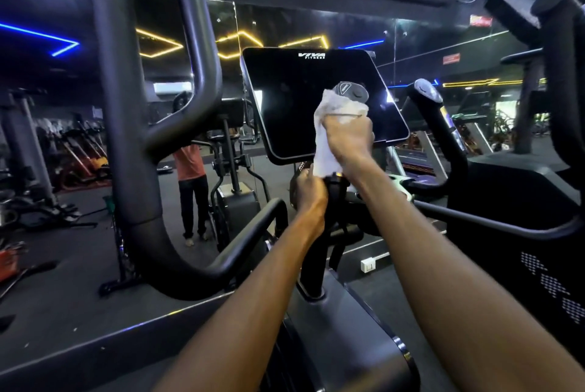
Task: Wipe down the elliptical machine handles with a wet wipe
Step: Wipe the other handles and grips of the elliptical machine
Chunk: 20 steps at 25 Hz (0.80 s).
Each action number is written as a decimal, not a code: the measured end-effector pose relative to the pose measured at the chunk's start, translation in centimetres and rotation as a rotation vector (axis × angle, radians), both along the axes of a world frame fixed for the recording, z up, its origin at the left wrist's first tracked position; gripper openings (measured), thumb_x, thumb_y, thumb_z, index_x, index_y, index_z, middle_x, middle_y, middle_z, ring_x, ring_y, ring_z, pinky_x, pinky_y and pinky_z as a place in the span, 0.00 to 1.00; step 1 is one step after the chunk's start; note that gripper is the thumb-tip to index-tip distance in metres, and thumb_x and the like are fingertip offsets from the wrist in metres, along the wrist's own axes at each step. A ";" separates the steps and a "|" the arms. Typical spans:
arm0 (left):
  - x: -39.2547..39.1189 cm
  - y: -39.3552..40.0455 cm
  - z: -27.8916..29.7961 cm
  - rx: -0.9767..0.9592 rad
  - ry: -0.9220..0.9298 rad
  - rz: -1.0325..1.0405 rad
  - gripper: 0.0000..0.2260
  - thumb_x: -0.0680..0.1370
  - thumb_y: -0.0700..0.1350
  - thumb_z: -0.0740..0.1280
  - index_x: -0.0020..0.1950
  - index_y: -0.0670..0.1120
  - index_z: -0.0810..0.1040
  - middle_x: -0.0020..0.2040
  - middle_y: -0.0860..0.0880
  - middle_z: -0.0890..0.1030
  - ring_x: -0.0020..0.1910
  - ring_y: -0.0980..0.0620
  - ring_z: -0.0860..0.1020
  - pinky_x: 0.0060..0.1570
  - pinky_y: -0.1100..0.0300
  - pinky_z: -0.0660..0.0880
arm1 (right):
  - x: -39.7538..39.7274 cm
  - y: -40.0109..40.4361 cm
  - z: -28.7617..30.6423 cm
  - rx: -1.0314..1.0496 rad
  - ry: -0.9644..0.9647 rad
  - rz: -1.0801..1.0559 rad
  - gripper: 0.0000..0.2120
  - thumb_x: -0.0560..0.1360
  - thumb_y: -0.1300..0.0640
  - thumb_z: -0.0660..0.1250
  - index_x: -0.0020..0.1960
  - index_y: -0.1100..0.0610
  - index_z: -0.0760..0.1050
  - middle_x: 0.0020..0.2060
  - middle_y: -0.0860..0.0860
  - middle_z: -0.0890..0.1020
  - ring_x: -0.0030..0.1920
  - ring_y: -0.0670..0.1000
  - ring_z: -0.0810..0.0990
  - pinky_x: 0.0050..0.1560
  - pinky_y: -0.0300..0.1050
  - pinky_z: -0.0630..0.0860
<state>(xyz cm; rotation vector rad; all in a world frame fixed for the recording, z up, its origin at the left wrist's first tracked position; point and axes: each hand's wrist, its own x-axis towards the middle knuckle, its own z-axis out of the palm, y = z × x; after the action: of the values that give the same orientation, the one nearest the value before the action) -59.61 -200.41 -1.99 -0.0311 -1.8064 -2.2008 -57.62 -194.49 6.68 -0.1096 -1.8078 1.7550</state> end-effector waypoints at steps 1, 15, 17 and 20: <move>0.4 -0.1 0.3 -0.014 0.011 0.002 0.14 0.77 0.50 0.60 0.39 0.46 0.81 0.35 0.47 0.82 0.36 0.47 0.79 0.40 0.53 0.75 | 0.4 -0.4 -1.6 0.132 -0.010 -0.075 0.25 0.70 0.41 0.70 0.60 0.56 0.76 0.50 0.54 0.83 0.48 0.57 0.82 0.48 0.49 0.80; 0.8 1.7 5.1 -0.066 0.097 0.070 0.21 0.74 0.58 0.53 0.48 0.44 0.78 0.42 0.42 0.80 0.41 0.42 0.78 0.45 0.44 0.76 | -0.6 1.4 3.3 0.000 0.072 -0.059 0.31 0.81 0.39 0.55 0.72 0.63 0.64 0.66 0.63 0.75 0.66 0.63 0.74 0.62 0.50 0.69; 0.7 1.8 4.6 -0.090 0.068 0.073 0.27 0.74 0.61 0.50 0.52 0.43 0.78 0.46 0.40 0.82 0.44 0.41 0.79 0.49 0.43 0.76 | -1.0 1.7 5.3 0.047 0.064 -0.133 0.24 0.82 0.44 0.54 0.69 0.61 0.69 0.65 0.62 0.76 0.65 0.63 0.75 0.56 0.49 0.69; 0.3 1.5 4.6 -0.087 0.066 -0.036 0.23 0.72 0.61 0.54 0.42 0.48 0.82 0.42 0.43 0.83 0.43 0.43 0.80 0.50 0.43 0.77 | -0.7 1.1 3.4 0.454 0.153 -0.310 0.22 0.80 0.45 0.57 0.66 0.60 0.69 0.63 0.61 0.73 0.61 0.66 0.75 0.52 0.51 0.68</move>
<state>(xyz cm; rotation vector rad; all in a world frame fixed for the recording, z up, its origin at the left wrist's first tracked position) -59.35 -198.93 2.58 -0.1530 -1.8778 -2.1180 -58.31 -193.36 10.10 -0.0635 -1.9106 1.0844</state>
